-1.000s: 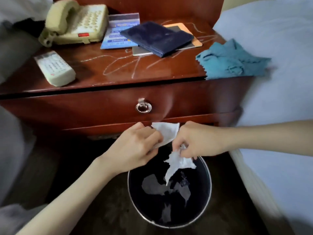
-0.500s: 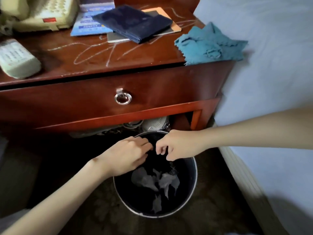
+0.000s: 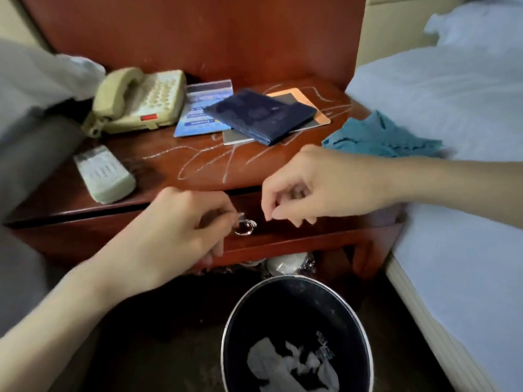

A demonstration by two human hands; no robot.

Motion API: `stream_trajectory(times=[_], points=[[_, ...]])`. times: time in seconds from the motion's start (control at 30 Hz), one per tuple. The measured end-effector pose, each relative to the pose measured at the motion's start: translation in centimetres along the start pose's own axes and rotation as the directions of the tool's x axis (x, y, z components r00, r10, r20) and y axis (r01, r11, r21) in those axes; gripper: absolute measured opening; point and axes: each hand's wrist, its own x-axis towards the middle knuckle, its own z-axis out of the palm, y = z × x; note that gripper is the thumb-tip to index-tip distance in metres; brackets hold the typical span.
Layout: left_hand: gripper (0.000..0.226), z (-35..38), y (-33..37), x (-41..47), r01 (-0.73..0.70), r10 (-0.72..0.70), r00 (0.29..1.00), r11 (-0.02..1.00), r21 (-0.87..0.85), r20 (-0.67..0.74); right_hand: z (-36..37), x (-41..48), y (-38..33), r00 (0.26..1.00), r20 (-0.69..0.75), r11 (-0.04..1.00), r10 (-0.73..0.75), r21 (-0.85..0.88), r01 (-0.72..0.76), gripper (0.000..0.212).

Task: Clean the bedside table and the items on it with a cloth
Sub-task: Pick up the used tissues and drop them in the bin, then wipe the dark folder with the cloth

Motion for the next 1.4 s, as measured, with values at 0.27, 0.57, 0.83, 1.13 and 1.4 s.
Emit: stream_trajectory(times=[0.27,0.57,0.83,1.13,1.4], points=[[0.015,-6.9,-0.2,6.1,0.004,0.038,0.974,0.984,0.181,-0.225,-5.5,3.9,0.9,0.945,-0.325,0.998,-0.041,-0.049,0.026,0.011],[0.019,-7.5,-5.2,10.4,0.195,-0.132,0.966,0.937,0.289,-0.224,-6.4,5.7,5.9,0.918,-0.388,0.939,0.078,-0.281,-0.198,0.016],[0.046,-2.7,-3.9,14.3,0.017,0.000,0.997,0.977,0.211,-0.078,-8.4,1.4,7.5,0.960,-0.113,0.924,0.255,-0.263,-0.276,0.032],[0.063,0.1,-1.9,17.6,-0.083,0.053,0.996,0.857,0.508,0.072,-10.1,-1.4,7.4,0.873,0.164,0.876,0.458,-0.252,-0.412,0.056],[0.040,-0.9,-0.5,17.0,-0.170,0.123,0.985,0.668,0.724,0.119,-9.2,-1.3,6.4,0.836,0.011,0.762,0.549,-0.418,-0.495,0.047]])
